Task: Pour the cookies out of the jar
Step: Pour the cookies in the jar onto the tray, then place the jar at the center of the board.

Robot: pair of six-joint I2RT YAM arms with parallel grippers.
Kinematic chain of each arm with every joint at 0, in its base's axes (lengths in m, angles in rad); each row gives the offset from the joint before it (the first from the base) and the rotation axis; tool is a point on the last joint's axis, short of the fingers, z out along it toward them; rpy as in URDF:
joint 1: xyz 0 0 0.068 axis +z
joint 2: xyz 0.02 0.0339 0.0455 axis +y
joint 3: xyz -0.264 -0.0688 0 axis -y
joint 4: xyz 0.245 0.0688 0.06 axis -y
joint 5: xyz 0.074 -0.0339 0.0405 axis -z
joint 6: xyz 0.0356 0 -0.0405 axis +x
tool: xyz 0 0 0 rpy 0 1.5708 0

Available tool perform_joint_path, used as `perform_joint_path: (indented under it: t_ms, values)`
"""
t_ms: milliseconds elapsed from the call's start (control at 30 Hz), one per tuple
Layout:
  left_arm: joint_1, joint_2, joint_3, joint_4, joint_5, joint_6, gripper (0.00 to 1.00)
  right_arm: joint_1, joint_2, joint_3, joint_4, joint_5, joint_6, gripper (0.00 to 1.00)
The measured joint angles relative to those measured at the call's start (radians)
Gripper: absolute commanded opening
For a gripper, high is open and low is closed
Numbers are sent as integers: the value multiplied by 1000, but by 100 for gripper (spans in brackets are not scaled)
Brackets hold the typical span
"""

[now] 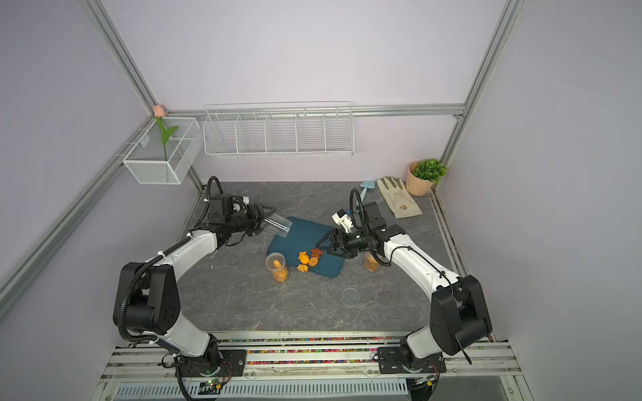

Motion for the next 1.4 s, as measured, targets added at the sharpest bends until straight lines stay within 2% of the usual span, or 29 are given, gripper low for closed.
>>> perform_joint_path:
  t_ms: [200, 400, 733, 967, 1400]
  values:
    - [0, -106, -63, 129, 16, -175, 59, -24, -89, 51, -48, 46, 10, 88]
    - [-1, -195, -179, 286, 7, -364, 60, -21, -146, 85, -11, 48, 85, 88]
    - [-67, -290, -227, 407, -55, -533, 60, 50, -118, 164, 105, 74, 205, 88]
    - [-106, -301, -229, 451, -86, -592, 60, 109, -26, 230, 171, 76, 240, 88]
    - [-130, -349, -262, 481, -105, -631, 60, 134, 43, 288, 242, 74, 287, 88]
